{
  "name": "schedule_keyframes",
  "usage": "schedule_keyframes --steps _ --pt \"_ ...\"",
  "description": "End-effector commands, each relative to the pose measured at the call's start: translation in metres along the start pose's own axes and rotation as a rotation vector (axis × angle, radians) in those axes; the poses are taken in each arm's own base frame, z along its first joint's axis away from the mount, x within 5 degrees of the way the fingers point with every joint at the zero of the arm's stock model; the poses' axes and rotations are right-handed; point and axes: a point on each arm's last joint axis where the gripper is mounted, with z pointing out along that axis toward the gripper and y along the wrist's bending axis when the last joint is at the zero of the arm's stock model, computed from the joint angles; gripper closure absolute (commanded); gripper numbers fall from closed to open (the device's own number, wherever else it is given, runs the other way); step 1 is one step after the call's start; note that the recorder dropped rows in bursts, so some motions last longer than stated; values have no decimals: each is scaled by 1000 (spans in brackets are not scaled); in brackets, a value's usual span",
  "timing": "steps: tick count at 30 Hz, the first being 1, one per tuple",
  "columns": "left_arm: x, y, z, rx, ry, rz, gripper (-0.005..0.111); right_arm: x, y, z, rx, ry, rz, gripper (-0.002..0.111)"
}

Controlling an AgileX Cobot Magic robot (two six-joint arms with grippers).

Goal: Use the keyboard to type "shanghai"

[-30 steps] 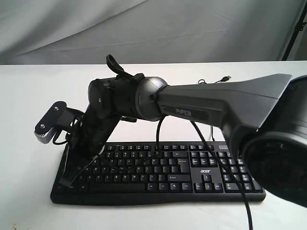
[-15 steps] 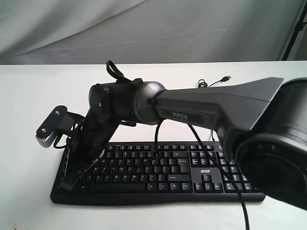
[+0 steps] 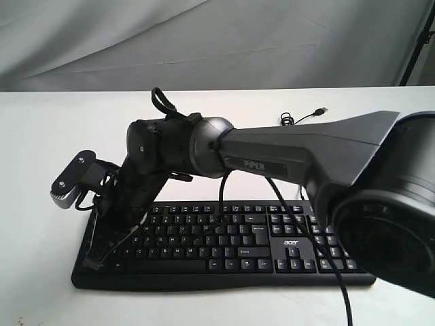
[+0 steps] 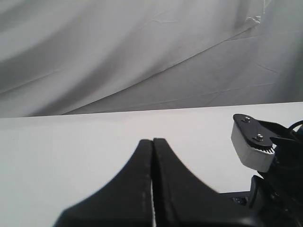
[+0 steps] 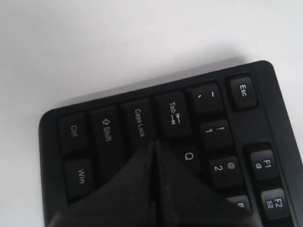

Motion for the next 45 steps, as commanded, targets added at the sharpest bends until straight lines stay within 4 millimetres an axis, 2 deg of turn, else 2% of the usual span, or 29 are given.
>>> schedule_keyframes --steps 1,7,9,10,12,15,17,20,25,37,45 --pt "0 0 0 7 -7 -4 107 -9 2 -23 36 -12 -40 108" --pt "0 0 0 7 -7 -4 107 -17 3 -70 130 -8 -56 108" --pt "0 0 0 7 -7 -4 107 -3 2 -81 140 6 -24 108" --pt "0 0 0 7 -7 -4 107 13 0 -88 156 -3 24 108" --pt "0 0 0 7 -7 -4 107 35 1 -94 181 -41 81 108" --pt "0 0 0 7 -7 -4 107 57 9 -97 194 -76 142 108" --pt "0 0 0 7 -7 -4 107 69 14 -92 186 -72 178 108" --pt "0 0 0 7 -7 -4 107 76 15 -83 173 -55 204 108" --pt "0 0 0 7 -7 -4 107 81 15 -71 158 -36 217 108" --pt "0 0 0 7 -7 -4 107 92 17 -62 146 -23 230 108" --pt "0 0 0 7 -7 -4 107 92 17 -61 149 -32 224 108"
